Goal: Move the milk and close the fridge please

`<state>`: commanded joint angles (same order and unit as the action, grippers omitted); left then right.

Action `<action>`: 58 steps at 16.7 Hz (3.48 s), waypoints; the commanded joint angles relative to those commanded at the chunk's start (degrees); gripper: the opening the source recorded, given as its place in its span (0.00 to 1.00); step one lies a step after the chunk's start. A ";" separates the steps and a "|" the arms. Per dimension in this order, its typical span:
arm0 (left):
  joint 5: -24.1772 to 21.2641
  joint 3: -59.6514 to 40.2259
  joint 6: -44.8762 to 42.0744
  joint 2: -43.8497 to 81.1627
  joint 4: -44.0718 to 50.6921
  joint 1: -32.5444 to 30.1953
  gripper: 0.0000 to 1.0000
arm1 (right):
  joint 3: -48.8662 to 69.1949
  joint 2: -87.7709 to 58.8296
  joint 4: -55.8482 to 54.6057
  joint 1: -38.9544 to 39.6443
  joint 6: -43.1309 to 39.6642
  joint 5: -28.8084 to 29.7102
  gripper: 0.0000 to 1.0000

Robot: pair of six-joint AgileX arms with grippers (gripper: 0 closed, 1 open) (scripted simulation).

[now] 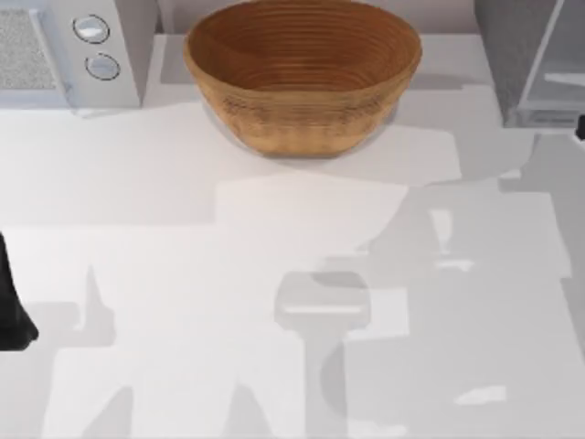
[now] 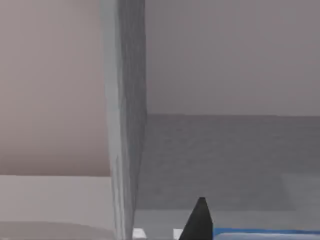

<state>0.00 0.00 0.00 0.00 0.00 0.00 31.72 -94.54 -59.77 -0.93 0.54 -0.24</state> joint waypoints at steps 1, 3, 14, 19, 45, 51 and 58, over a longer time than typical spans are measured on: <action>0.00 0.00 0.00 0.00 0.00 0.00 1.00 | 3.48 -2.73 1.51 -0.76 -0.21 -0.81 0.00; 0.00 0.00 0.00 0.00 0.00 0.00 1.00 | 11.37 -8.68 5.06 -2.51 -0.67 -2.58 0.00; 0.00 0.00 0.00 0.00 0.00 0.00 1.00 | 43.47 -31.51 22.45 -10.49 -2.24 -9.95 0.00; 0.00 0.00 0.00 0.00 0.00 0.00 1.00 | 43.31 -31.32 22.37 -10.25 -2.17 -9.87 0.00; 0.00 0.00 0.00 0.00 0.00 0.00 1.00 | 43.48 -31.51 22.46 -10.49 -2.24 -9.95 1.00; 0.00 0.00 0.00 0.00 0.00 0.00 1.00 | 41.16 -28.03 24.13 -10.18 -1.55 -9.70 1.00; 0.00 0.00 0.00 0.00 0.00 0.00 1.00 | 25.76 0.02 34.34 -9.55 0.79 -6.69 1.00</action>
<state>0.00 0.00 0.00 0.00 0.00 0.00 57.48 -94.52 -25.43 -10.48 1.32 -6.93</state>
